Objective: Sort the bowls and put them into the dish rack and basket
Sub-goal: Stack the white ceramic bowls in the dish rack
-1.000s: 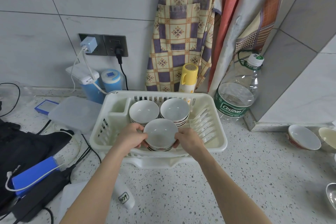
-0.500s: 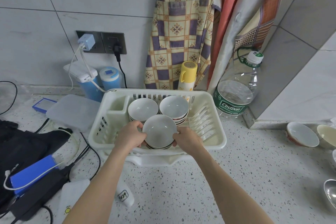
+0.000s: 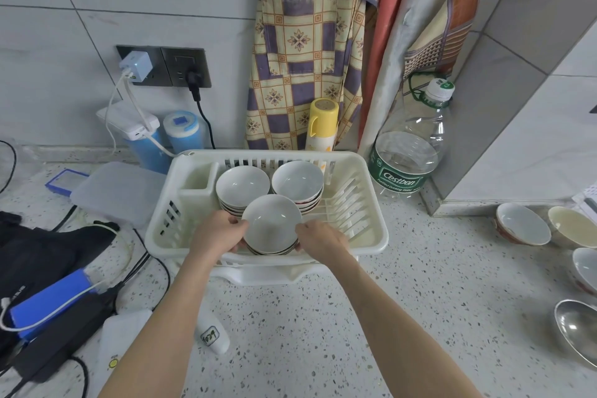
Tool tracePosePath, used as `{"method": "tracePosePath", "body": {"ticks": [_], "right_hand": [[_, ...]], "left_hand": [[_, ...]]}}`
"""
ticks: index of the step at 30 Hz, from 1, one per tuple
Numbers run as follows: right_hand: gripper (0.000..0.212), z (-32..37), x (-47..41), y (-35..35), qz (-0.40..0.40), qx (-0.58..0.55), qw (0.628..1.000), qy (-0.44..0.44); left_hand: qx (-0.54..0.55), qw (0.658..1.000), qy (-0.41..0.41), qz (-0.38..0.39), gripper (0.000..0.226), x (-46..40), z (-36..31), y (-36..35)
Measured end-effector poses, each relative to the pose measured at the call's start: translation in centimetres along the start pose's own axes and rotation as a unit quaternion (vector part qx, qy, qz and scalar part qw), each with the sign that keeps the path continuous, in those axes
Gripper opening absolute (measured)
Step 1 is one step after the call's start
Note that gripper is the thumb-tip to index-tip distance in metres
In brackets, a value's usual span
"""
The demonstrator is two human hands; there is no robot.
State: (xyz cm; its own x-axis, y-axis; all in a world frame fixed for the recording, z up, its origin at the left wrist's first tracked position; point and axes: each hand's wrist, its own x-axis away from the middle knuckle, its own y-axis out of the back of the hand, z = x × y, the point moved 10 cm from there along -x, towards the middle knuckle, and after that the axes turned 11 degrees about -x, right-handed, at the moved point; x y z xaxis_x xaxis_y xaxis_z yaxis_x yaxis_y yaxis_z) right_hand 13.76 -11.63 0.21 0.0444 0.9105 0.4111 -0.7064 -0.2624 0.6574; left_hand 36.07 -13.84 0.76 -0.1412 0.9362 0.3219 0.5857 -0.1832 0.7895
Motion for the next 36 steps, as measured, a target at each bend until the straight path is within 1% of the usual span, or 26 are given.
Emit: {"method": "tracePosePath", "body": {"ticks": [3, 7, 9, 11, 12, 13, 14, 15, 17, 19, 23, 26, 30, 34, 36], "right_hand": [[0.044, -0.2, -0.1, -0.5, 0.034, -0.001, 0.999, 0.007], [0.048, -0.2, -0.2, -0.3, 0.031, -0.003, 1.000, 0.006], [0.048, 0.2, 0.2, 0.3, -0.008, 0.013, 1.000, 0.019], [0.043, 0.7, 1.2, 1.6, -0.081, -0.001, 0.995, 0.060], [0.038, 0.9, 1.9, 2.3, -0.111, -0.035, 0.989, 0.096], [0.031, 1.1, 2.7, 2.8, -0.121, -0.085, 0.979, 0.136], [0.025, 1.0, 3.4, 3.3, -0.115, -0.142, 0.968, 0.171], [0.025, 0.8, 4.1, 3.9, -0.099, -0.194, 0.956, 0.196], [0.027, -0.6, 5.3, 5.6, -0.078, -0.277, 0.933, 0.217], [0.027, -3.0, 6.0, 7.8, -0.078, -0.342, 0.914, 0.203], [0.024, -10.2, 7.6, 13.6, -0.112, -0.437, 0.876, 0.171], [0.025, -16.6, 9.0, 18.8, -0.142, -0.471, 0.860, 0.137], [0.025, -25.4, 10.8, 26.0, -0.193, -0.500, 0.838, 0.103], [0.022, -33.8, 12.4, 31.6, -0.242, -0.514, 0.821, 0.058], [0.022, -37.2, 13.0, 33.5, -0.252, -0.511, 0.821, 0.037]], "left_hand": [[0.010, 1.000, 0.008, -0.014, 0.029, 0.0, 0.2, 0.2], [0.015, 0.999, 0.013, -0.044, 0.031, 0.3, 0.1, 0.7], [0.037, 0.995, 0.014, -0.088, 0.021, 0.9, 0.0, 1.6], [0.089, 0.987, -0.002, -0.133, 0.016, 1.8, -0.3, 2.6], [0.130, 0.979, -0.011, -0.155, 0.017, 2.3, -0.4, 3.0], [0.178, 0.968, -0.016, -0.177, 0.017, 3.0, -0.5, 3.5], [0.226, 0.954, -0.020, -0.198, 0.016, 3.6, -0.7, 3.8], [0.264, 0.940, -0.026, -0.215, 0.014, 4.4, -1.2, 3.9], [0.314, 0.920, -0.045, -0.229, 0.007, 5.9, -3.1, 3.3], [0.357, 0.902, -0.079, -0.228, 0.010, 7.5, -6.2, 1.9], [0.401, 0.882, -0.139, -0.207, 0.020, 10.7, -13.7, -2.3], [0.428, 0.876, -0.148, -0.167, 0.019, 12.6, -19.3, -7.6], [0.424, 0.893, -0.124, -0.085, 0.025, 14.5, -26.7, -17.2], [0.397, 0.911, -0.106, 0.001, 0.020, 16.8, -33.3, -26.2], [0.383, 0.918, -0.091, 0.036, 0.019, 18.0, -35.7, -29.8]]}}
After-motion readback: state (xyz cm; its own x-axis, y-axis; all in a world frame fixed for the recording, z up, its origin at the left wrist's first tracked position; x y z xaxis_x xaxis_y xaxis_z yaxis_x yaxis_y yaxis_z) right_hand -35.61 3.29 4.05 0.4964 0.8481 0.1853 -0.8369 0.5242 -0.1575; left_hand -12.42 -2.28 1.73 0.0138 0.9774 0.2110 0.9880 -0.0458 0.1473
